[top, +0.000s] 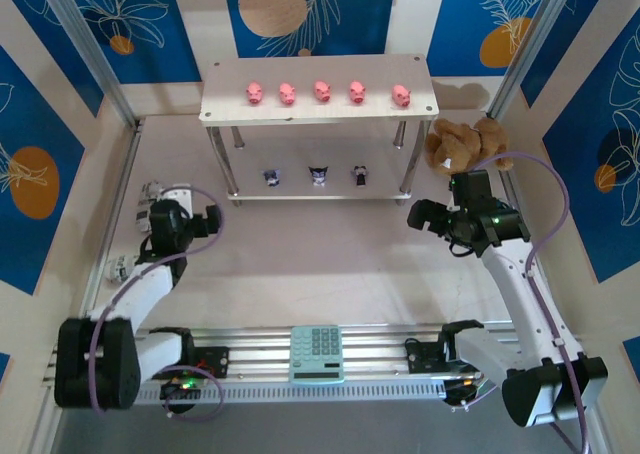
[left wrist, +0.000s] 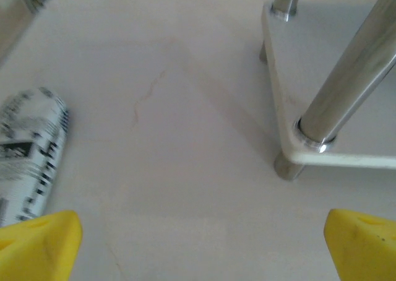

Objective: Place and organize the plastic toys onto the shelf

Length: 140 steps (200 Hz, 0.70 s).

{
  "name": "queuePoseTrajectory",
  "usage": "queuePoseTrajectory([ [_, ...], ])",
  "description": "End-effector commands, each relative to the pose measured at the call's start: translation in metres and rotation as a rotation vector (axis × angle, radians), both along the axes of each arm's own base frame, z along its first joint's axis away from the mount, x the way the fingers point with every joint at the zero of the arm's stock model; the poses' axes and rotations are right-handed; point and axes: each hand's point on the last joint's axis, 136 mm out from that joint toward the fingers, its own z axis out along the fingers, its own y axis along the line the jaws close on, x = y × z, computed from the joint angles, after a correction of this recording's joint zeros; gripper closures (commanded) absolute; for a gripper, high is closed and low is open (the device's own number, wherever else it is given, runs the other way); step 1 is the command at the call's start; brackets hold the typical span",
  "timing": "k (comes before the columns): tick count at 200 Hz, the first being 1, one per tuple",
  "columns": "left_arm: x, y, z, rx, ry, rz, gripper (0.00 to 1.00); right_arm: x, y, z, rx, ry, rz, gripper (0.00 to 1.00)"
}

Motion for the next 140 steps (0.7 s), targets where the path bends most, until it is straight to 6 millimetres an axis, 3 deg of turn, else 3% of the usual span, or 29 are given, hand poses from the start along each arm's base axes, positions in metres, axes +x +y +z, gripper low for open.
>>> queuePoseTrajectory([
  [1,0.024,-0.008,0.020,0.007,-0.186,-0.062,0.00,0.002,0.001,0.003,0.022,-0.021,-0.013,0.01],
  [58,0.026,-0.006,-0.016,0.052,-0.282,-0.053,0.00,-0.003,-0.006,0.011,-0.019,-0.088,-0.036,0.01],
  [91,0.033,-0.018,-0.019,0.066,-0.246,-0.114,0.00,-0.004,-0.007,0.020,-0.028,-0.159,-0.039,0.01],
  [140,0.034,-0.031,-0.020,0.094,-0.231,-0.176,0.00,0.009,-0.004,0.017,-0.034,-0.216,-0.019,0.01],
])
